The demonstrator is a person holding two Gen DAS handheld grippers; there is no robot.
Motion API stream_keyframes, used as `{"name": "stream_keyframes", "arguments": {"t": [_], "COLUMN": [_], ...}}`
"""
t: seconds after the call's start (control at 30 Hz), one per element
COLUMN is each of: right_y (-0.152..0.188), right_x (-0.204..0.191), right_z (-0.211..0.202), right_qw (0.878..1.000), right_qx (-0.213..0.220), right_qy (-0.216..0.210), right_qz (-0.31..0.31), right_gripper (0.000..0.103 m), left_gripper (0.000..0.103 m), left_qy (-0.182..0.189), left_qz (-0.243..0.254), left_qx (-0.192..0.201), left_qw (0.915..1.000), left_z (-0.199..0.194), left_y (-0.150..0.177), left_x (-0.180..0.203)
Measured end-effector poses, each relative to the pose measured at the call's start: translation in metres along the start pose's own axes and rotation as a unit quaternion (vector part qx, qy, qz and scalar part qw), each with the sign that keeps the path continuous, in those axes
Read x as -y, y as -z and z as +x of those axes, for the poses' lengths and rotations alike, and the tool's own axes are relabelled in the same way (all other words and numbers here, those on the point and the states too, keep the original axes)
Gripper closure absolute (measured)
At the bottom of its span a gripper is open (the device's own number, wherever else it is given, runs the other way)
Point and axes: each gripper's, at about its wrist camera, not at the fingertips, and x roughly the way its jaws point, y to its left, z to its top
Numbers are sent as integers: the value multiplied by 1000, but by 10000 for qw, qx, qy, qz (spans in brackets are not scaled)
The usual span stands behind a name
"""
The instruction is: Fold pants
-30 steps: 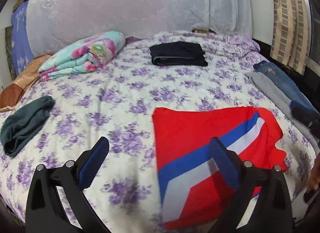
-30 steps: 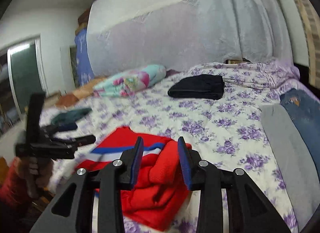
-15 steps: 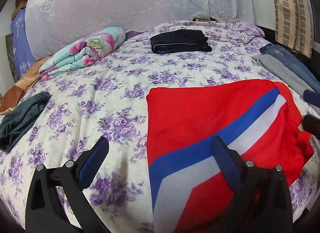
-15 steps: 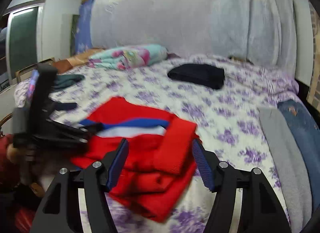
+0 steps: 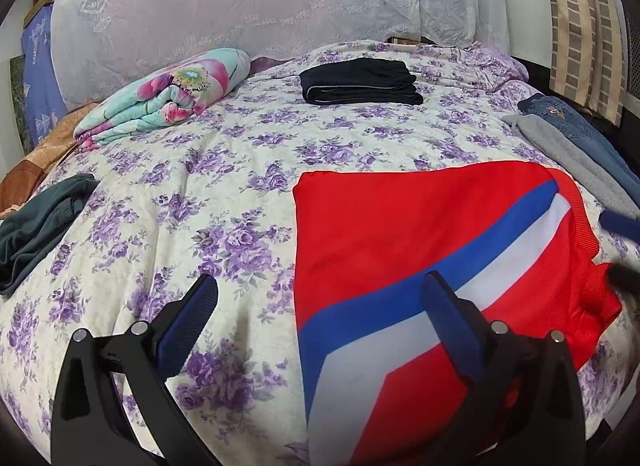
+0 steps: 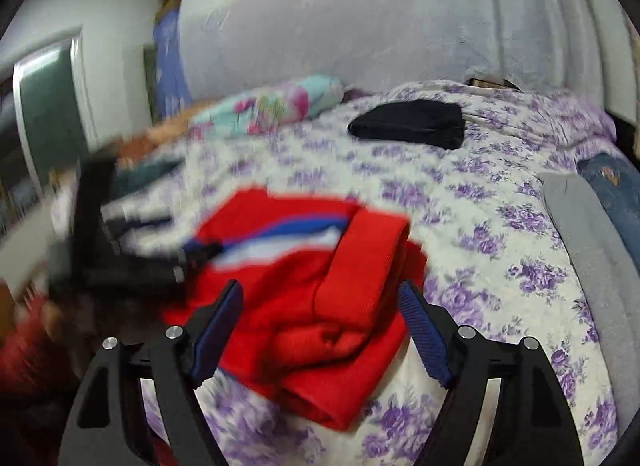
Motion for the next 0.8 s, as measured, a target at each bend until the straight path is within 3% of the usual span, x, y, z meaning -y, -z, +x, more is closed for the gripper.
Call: {"name": "stream_keyframes", "arguments": {"t": [0.17, 0.47, 0.57, 0.67, 0.73, 0.8], "right_y": [-15, -41, -48, -36, -28, -24], "right_x": [1, -19, -27, -29, -34, -43], "right_z": [8, 37, 52, 85, 85, 64], "right_qw": [9994, 9991, 9975, 9890, 9865, 9874], "right_qx": [141, 48, -163, -765, -643, -277], "right_qy": [310, 272, 374, 856, 1082, 1203], "right_qz": [5, -330, -580, -937, -1050, -987], "right_gripper": [23, 21, 20, 11, 10, 8], "left_gripper": [4, 4, 4, 4, 4, 4], "left_qy": [1, 308, 104, 100, 340, 487], "left_qz": [4, -308, -366, -447, -609, -848], "left_qx": [5, -79, -37, -229, -446, -376], "left_qw": [10000, 9990, 9993, 9987, 9966, 9945], "left_z": [0, -2, -3, 11, 21, 17], "left_y": [0, -4, -11, -10, -6, -7], "left_x": [0, -16, -29, -39, -45, -53]}}
